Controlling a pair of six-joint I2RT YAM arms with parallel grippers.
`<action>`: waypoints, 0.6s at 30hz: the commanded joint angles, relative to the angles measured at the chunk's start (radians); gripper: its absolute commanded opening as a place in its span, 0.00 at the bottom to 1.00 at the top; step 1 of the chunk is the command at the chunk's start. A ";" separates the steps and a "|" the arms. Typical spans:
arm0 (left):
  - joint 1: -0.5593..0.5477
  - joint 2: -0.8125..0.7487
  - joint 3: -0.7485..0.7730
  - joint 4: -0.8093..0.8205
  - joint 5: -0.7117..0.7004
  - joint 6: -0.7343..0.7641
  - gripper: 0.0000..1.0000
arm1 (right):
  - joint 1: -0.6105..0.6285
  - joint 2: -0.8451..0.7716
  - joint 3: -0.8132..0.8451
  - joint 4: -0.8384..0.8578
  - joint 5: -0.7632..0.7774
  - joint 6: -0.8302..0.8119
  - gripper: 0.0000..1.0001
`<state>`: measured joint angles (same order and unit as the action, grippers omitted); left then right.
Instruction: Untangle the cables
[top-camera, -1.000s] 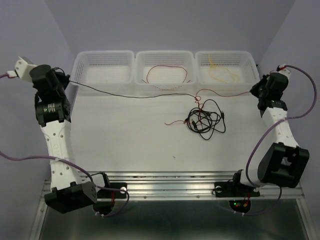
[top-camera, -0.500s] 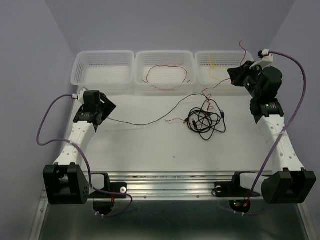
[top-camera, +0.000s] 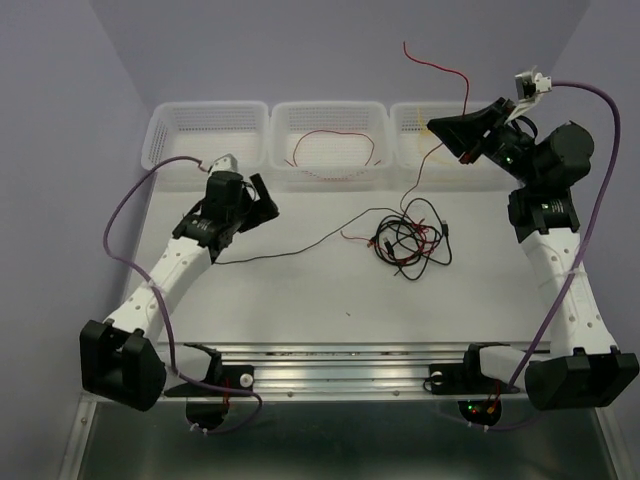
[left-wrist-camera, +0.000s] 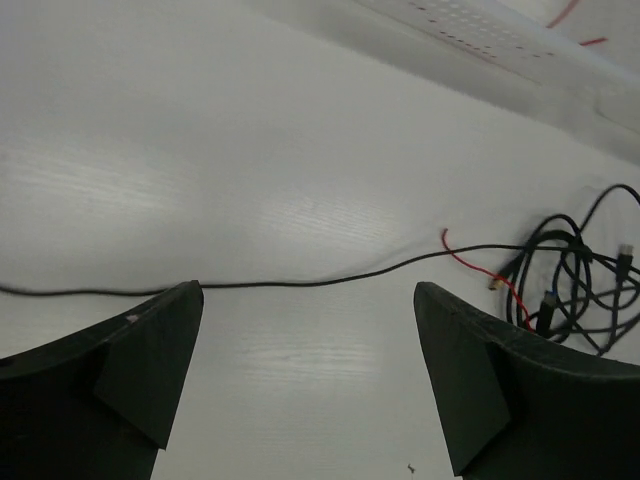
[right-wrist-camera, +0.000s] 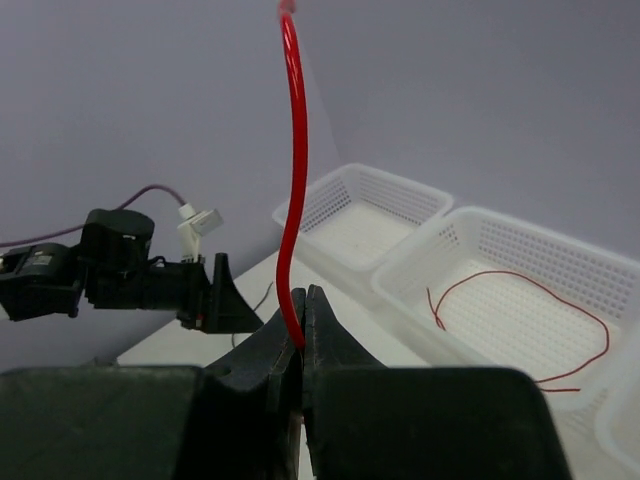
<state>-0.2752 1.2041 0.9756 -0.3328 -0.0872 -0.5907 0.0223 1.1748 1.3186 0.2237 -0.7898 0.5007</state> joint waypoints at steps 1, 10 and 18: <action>-0.125 0.073 0.061 0.211 0.222 0.250 0.99 | 0.010 -0.004 0.021 0.153 -0.123 0.122 0.01; -0.410 0.418 0.212 0.414 0.377 0.638 0.99 | 0.010 0.029 0.064 0.170 -0.175 0.196 0.01; -0.424 0.633 0.317 0.382 0.293 0.657 0.99 | 0.010 0.039 0.093 0.207 -0.216 0.248 0.01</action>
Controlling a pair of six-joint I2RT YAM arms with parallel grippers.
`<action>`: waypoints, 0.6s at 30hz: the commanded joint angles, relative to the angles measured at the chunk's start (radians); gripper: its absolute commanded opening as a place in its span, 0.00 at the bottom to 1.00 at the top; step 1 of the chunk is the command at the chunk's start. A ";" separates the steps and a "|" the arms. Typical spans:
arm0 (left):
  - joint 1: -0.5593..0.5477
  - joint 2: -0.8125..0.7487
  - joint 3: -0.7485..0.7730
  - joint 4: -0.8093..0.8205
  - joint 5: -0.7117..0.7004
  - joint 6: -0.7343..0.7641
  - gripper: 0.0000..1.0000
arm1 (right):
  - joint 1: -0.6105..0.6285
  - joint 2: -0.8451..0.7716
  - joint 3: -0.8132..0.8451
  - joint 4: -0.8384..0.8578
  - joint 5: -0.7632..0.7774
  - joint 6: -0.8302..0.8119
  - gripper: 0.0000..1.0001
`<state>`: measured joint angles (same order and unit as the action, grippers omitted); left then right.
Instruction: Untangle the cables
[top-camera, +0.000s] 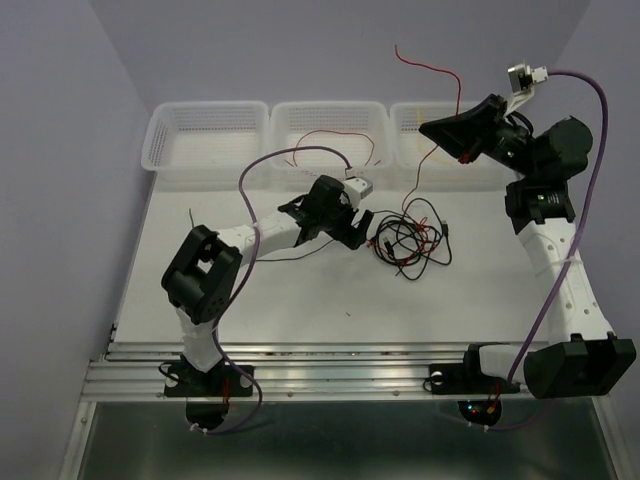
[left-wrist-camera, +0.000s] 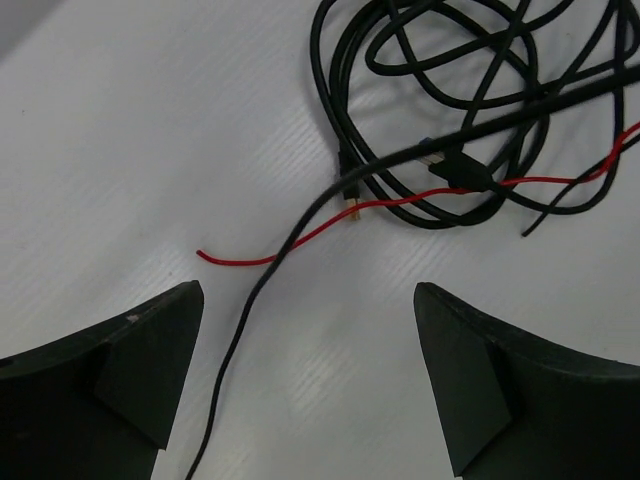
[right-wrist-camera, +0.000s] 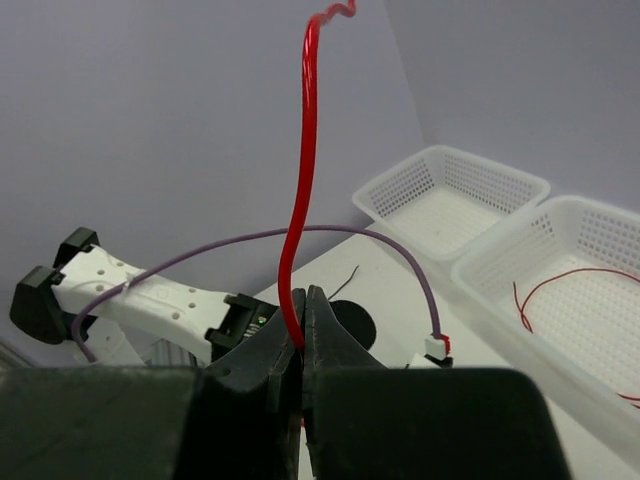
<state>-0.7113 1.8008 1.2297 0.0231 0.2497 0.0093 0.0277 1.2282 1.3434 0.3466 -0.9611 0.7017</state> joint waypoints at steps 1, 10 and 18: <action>0.015 0.049 0.071 0.028 -0.037 0.058 0.99 | 0.005 -0.016 0.066 0.101 -0.059 0.082 0.01; 0.032 0.134 0.145 0.008 -0.084 0.051 0.94 | 0.005 -0.015 0.066 0.200 -0.119 0.165 0.01; 0.099 -0.010 0.036 0.014 -0.133 -0.051 0.00 | 0.005 -0.003 0.088 -0.124 0.105 -0.071 0.01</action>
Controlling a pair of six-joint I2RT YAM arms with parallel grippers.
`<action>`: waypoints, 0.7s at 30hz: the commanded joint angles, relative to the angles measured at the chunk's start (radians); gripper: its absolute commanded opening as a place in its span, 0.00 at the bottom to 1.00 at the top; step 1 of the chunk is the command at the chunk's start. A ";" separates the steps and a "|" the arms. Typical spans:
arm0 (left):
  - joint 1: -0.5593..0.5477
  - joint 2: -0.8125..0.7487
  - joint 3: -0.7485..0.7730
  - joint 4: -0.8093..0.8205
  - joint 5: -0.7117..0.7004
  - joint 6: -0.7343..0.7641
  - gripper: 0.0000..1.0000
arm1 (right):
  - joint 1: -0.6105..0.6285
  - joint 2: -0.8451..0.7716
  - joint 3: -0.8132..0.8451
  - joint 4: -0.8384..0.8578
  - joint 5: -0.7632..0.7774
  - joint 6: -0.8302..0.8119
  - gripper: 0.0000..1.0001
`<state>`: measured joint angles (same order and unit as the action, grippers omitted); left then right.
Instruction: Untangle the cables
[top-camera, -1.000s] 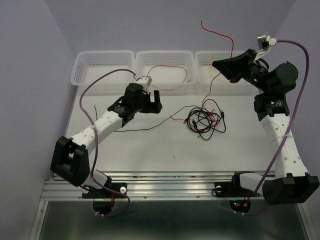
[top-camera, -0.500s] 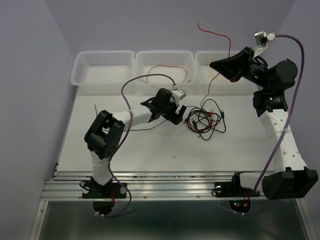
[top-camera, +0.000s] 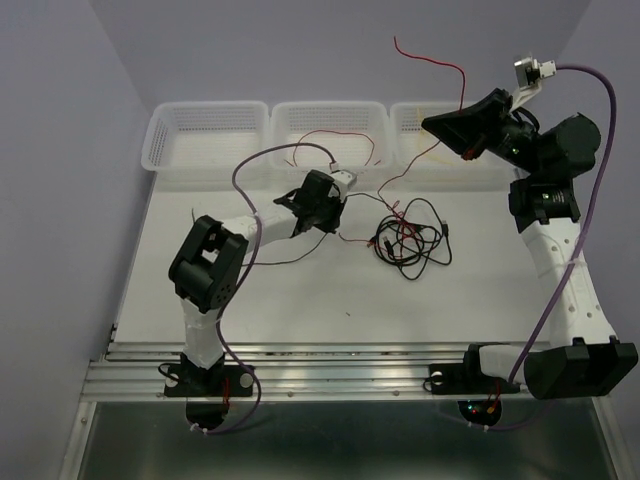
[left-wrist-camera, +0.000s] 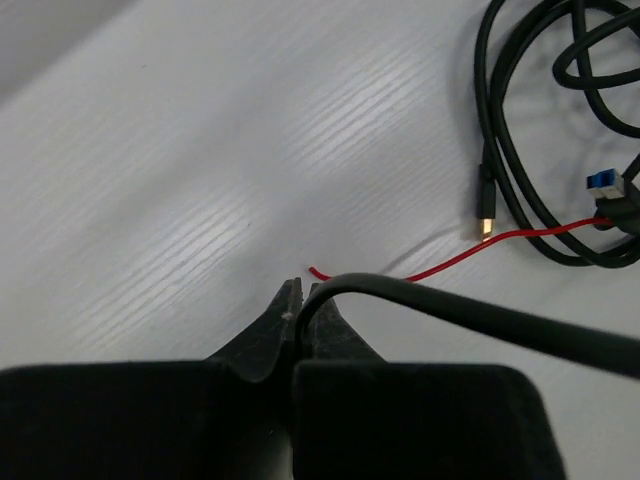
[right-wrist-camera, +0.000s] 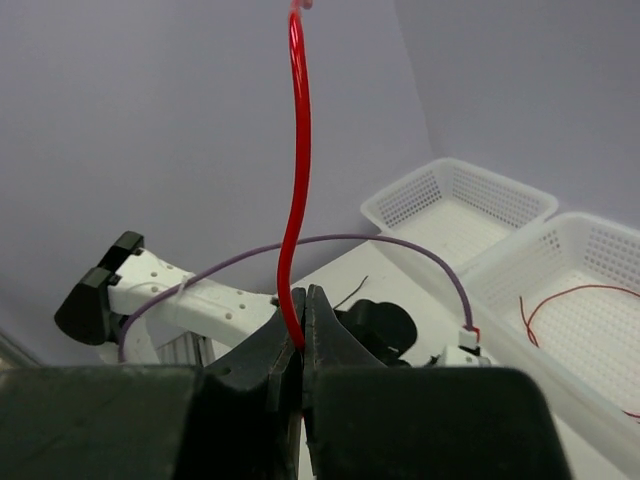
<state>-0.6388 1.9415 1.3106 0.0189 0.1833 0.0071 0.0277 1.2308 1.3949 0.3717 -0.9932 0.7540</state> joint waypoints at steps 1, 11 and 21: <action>0.027 -0.177 -0.056 0.018 -0.088 -0.056 0.00 | 0.005 -0.001 0.030 -0.175 0.163 -0.145 0.01; 0.030 -0.502 -0.047 -0.134 -0.379 -0.190 0.00 | 0.005 -0.001 -0.213 -0.442 0.797 -0.266 0.01; 0.028 -0.670 -0.001 -0.155 -0.455 -0.122 0.00 | 0.005 -0.008 -0.548 -0.458 0.982 -0.199 0.01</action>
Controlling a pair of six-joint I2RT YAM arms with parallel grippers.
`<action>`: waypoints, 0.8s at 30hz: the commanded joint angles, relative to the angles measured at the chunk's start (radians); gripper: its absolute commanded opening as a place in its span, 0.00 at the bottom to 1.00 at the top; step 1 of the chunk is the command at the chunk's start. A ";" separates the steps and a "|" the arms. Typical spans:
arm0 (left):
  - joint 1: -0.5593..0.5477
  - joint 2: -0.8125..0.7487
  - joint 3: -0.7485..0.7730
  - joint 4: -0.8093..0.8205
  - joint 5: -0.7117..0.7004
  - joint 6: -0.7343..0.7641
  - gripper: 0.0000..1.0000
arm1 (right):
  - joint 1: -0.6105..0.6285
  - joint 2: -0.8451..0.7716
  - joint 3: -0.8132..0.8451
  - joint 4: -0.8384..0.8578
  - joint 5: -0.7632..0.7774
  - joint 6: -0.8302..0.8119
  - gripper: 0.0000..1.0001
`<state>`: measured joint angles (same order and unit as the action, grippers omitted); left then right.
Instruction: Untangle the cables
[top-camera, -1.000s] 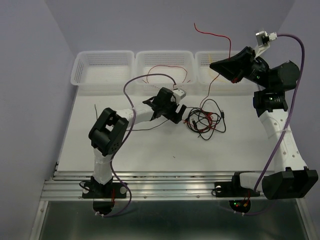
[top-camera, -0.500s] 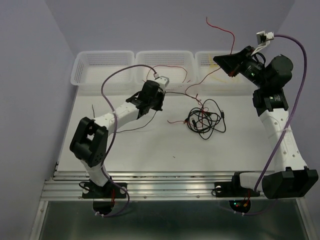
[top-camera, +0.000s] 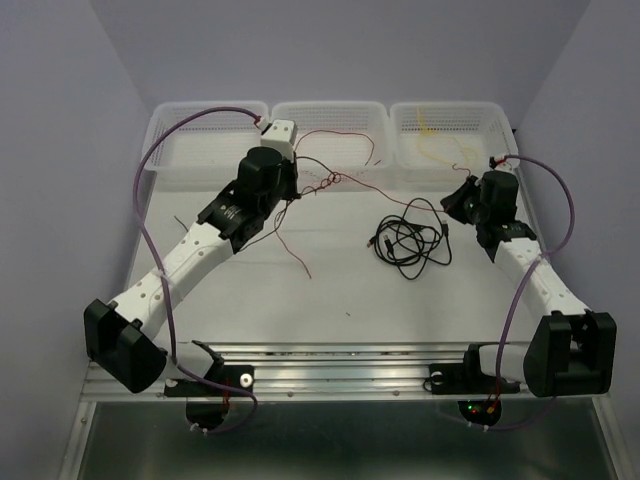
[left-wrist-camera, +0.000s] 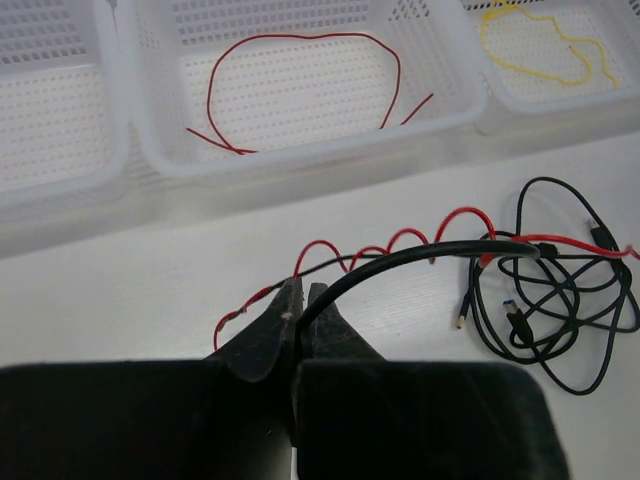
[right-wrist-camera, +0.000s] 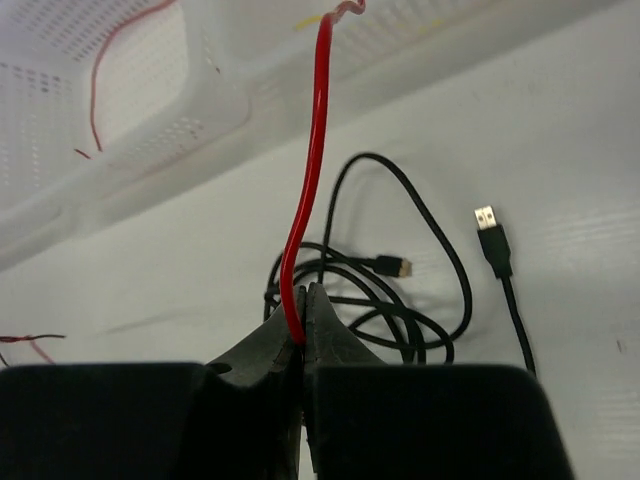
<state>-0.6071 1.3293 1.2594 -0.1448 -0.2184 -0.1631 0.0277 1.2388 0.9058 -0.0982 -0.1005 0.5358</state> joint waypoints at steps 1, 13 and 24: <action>-0.003 -0.064 0.058 0.008 -0.052 0.054 0.00 | 0.005 -0.010 -0.077 0.011 0.079 0.018 0.01; -0.022 -0.056 0.067 0.011 0.048 0.125 0.00 | 0.005 -0.162 -0.268 0.221 -0.446 -0.227 1.00; -0.045 -0.032 0.072 0.002 0.091 0.157 0.00 | 0.107 -0.274 -0.124 0.257 -0.722 -0.459 1.00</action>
<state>-0.6411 1.2968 1.2911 -0.1661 -0.1444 -0.0299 0.0765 0.9291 0.6674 0.1051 -0.6861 0.1959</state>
